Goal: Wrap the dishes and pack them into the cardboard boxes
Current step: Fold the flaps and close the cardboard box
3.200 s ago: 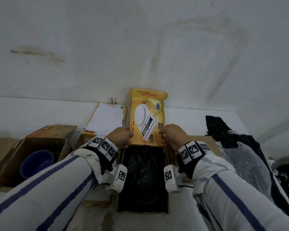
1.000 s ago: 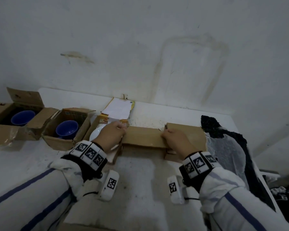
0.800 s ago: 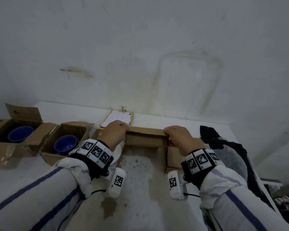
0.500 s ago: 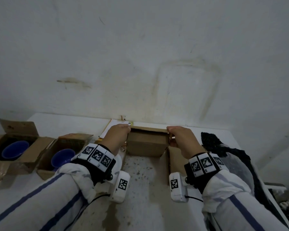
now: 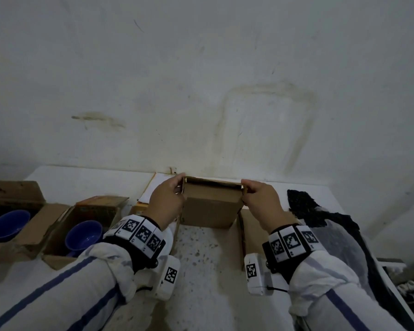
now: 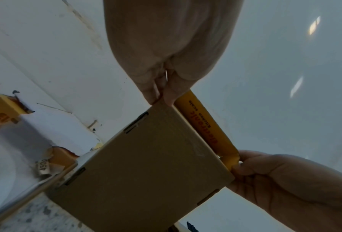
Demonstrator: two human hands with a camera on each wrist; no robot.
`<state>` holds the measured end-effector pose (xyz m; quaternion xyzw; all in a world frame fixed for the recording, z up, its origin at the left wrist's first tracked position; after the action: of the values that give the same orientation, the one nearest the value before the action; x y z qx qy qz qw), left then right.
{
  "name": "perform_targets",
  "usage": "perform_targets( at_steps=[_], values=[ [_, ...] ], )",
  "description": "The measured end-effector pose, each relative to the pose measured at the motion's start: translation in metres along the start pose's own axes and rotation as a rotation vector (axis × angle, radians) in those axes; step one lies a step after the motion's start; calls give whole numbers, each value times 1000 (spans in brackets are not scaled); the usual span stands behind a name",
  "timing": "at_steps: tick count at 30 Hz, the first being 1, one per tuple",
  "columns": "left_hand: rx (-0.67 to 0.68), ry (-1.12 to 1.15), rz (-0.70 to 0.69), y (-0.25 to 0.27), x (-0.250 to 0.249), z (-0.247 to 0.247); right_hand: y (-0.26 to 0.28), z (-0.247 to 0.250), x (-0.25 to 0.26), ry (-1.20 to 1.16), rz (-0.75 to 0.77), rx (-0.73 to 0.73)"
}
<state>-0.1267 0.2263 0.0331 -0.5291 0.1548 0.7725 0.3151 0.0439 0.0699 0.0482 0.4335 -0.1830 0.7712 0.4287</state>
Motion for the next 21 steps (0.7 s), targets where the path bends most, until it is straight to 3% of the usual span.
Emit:
perform_targets(
  at_steps=[11, 21],
  values=[
    [-73, -98, -47, 3, -1, -2, 0, 1, -4, -92, 42, -65],
    [-31, -174, -94, -1, -7, 0, 1, -1, -4, -137, 69, -72]
  ],
)
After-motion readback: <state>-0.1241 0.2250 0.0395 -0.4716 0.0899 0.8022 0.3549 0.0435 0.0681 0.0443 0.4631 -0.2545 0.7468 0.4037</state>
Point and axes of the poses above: each hand's wrist, its own y-axis away from the middle knuckle, its own z-axis out of the back of the hand, x = y × z, the point moved 5 cm from there along -y, towards the middle knuckle, and after that the axes turned 4 degrees about -z, right-handed, at the moved point
